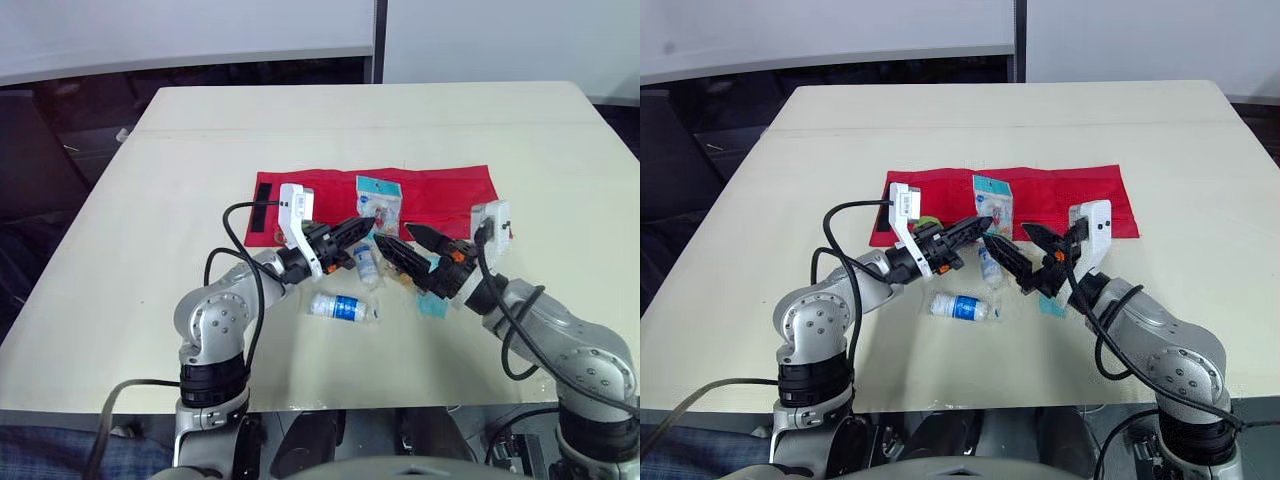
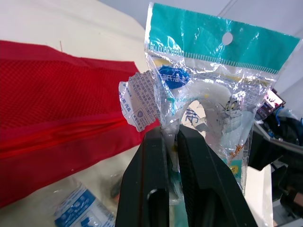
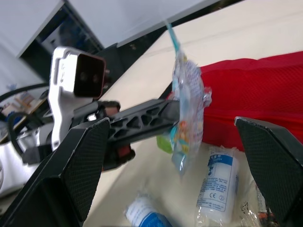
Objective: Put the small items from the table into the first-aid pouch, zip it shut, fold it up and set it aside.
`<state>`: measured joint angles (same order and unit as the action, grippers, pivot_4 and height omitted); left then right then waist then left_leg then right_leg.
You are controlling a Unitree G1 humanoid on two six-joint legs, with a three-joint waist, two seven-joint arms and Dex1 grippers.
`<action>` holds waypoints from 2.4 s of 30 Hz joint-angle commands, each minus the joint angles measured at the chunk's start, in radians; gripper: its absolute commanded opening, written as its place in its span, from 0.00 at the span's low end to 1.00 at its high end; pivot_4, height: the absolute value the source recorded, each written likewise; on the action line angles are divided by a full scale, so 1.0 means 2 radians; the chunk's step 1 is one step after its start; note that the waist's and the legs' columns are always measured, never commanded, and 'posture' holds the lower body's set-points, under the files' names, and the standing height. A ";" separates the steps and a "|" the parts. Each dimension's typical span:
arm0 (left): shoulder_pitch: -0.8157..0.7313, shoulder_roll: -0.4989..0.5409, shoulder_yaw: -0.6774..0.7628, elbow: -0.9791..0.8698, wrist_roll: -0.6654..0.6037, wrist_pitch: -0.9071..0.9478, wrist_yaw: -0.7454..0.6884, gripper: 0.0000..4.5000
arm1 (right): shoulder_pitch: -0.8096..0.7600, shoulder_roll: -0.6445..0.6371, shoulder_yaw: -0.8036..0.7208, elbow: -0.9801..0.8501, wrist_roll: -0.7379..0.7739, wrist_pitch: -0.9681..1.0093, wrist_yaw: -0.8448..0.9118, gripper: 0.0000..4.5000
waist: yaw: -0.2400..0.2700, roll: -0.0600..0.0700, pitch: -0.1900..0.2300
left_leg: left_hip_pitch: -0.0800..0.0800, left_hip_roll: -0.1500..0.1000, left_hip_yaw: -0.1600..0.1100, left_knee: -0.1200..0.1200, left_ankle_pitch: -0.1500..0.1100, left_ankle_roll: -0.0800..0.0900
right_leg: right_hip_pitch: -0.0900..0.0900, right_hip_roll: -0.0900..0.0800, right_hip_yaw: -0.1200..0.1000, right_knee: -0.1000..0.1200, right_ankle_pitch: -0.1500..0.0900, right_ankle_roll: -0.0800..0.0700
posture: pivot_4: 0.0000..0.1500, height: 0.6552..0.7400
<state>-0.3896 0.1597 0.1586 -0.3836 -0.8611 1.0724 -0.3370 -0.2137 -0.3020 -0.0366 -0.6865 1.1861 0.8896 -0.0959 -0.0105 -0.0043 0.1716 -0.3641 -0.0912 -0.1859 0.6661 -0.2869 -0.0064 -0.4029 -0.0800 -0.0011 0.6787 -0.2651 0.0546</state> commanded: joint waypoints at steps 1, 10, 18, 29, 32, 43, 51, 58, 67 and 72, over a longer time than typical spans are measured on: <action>-0.002 0.006 -0.012 -0.027 -0.017 -0.003 -0.004 0.01 | -0.014 0.010 -0.004 -0.005 0.029 -0.006 -0.036 1.00 | 0.000 0.000 0.000 | 0.000 0.000 0.000 0.000 0.000 0.000 | 0.000 0.000 0.000 0.000 0.000 0.000 | 1.00 0.96; -0.003 0.013 -0.023 -0.017 -0.014 -0.020 -0.006 0.00 | -0.017 0.002 -0.001 0.008 0.016 -0.011 -0.052 0.24 | -0.001 0.000 0.000 | 0.000 0.001 0.003 -0.001 0.000 0.000 | -0.002 0.001 0.003 0.000 0.000 0.000 | 1.00 0.96; 0.007 0.029 -0.020 -0.013 -0.018 -0.026 -0.013 0.00 | -0.010 -0.009 -0.007 0.010 0.019 -0.014 -0.047 0.01 | -0.001 0.000 0.000 | -0.001 0.004 0.007 -0.001 0.000 0.001 | -0.004 0.004 0.008 0.000 0.002 0.000 | 1.00 0.96; -0.012 0.123 -0.017 0.026 0.004 -0.068 -0.100 0.81 | 0.004 -0.066 -0.052 0.020 0.031 -0.017 -0.005 0.00 | -0.001 0.000 0.000 | -0.001 0.004 0.008 -0.001 0.000 0.001 | -0.004 0.005 0.008 0.000 0.002 0.000 | 1.00 0.96; -0.058 0.184 -0.024 0.122 0.089 -0.152 -0.139 0.99 | 0.008 -0.072 -0.057 0.024 0.026 -0.017 -0.007 0.00 | -0.001 0.000 0.000 | -0.001 0.004 0.008 -0.001 0.000 0.001 | -0.004 0.005 0.008 0.000 0.002 0.000 | 1.00 0.96; -0.191 0.235 -0.140 0.448 0.351 -0.433 -0.199 0.99 | -0.005 -0.056 -0.034 0.027 0.007 -0.024 -0.005 0.00 | -0.001 0.000 0.000 | -0.003 0.004 0.008 -0.002 -0.001 0.002 | -0.006 0.004 0.008 -0.002 0.003 0.000 | 1.00 0.96; -0.214 0.261 -0.151 0.548 0.425 -0.561 -0.218 0.99 | 0.010 -0.050 -0.037 0.011 -0.002 -0.029 -0.014 0.00 | -0.007 -0.001 0.000 | -0.011 0.004 0.008 0.000 -0.001 0.002 | -0.015 0.002 0.008 0.000 0.004 0.000 | 1.00 0.96; -0.177 0.285 -0.158 0.533 0.419 -0.570 -0.325 0.99 | 0.014 -0.049 -0.033 0.010 -0.010 -0.033 -0.014 0.00 | -0.012 -0.001 0.000 | -0.011 0.004 0.008 0.001 -0.001 0.002 | -0.014 0.003 0.008 0.000 0.005 0.000 | 1.00 0.96; -0.177 0.277 -0.141 0.514 0.385 -0.535 -0.399 0.99 | 0.008 -0.052 -0.033 0.016 -0.022 -0.030 -0.003 0.00 | -0.014 -0.001 0.000 | -0.010 0.004 0.009 0.001 -0.001 0.002 | -0.014 0.004 0.008 0.000 0.006 0.001 | 1.00 0.96; -0.175 0.291 -0.142 0.502 0.379 -0.511 -0.447 0.99 | 0.009 -0.052 -0.033 0.017 -0.026 -0.030 0.000 0.00 | -0.016 -0.001 0.000 | -0.010 0.004 0.009 0.001 -0.001 0.002 | -0.014 0.005 0.008 0.000 0.006 0.001 | 1.00 0.96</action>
<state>-0.7395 0.7122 -0.1437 0.6522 -0.0876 0.0409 -1.1947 -0.1840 -0.4045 -0.0942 -0.6197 1.1345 0.8455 -0.1071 -0.0423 -0.0064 0.1713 -0.3845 -0.0835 -0.1682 0.6690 -0.2888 -0.0025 -0.4313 -0.0709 0.0148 0.6799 -0.2536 0.0566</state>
